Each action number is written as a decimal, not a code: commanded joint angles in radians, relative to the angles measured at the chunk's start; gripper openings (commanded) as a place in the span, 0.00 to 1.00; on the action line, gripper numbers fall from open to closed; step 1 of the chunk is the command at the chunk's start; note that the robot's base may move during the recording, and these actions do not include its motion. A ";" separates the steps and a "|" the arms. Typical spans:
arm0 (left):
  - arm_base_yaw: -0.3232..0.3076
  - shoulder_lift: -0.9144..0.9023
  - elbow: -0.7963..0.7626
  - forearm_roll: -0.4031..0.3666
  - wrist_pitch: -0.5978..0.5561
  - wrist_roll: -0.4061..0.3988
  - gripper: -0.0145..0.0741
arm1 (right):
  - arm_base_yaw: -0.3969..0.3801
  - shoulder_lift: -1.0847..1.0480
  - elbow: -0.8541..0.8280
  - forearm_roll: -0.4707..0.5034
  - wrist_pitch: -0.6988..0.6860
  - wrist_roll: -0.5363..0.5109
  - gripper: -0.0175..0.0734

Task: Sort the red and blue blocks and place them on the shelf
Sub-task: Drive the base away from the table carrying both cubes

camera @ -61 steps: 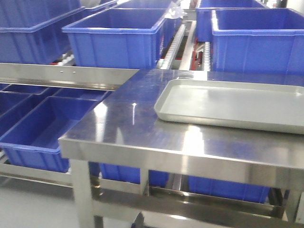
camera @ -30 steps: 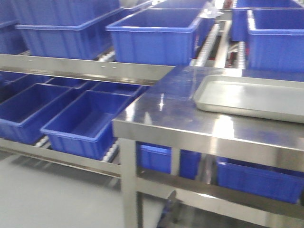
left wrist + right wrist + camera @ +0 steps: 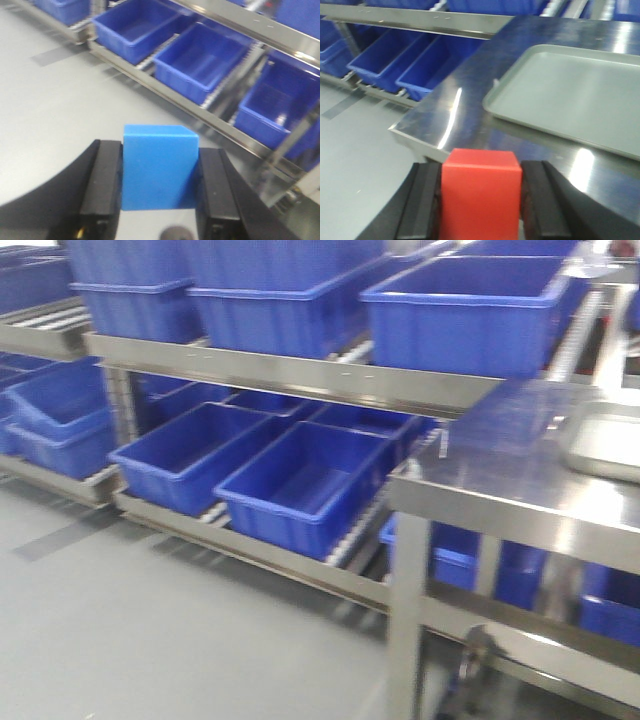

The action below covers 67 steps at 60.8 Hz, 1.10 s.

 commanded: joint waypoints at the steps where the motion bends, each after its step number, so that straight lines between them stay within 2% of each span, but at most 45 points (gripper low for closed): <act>1: 0.000 0.005 -0.029 0.011 -0.084 0.000 0.30 | -0.004 0.003 -0.027 -0.009 -0.087 -0.001 0.27; 67: 0.000 0.005 -0.029 0.011 -0.084 0.000 0.30 | -0.004 0.003 -0.027 -0.009 -0.087 -0.001 0.27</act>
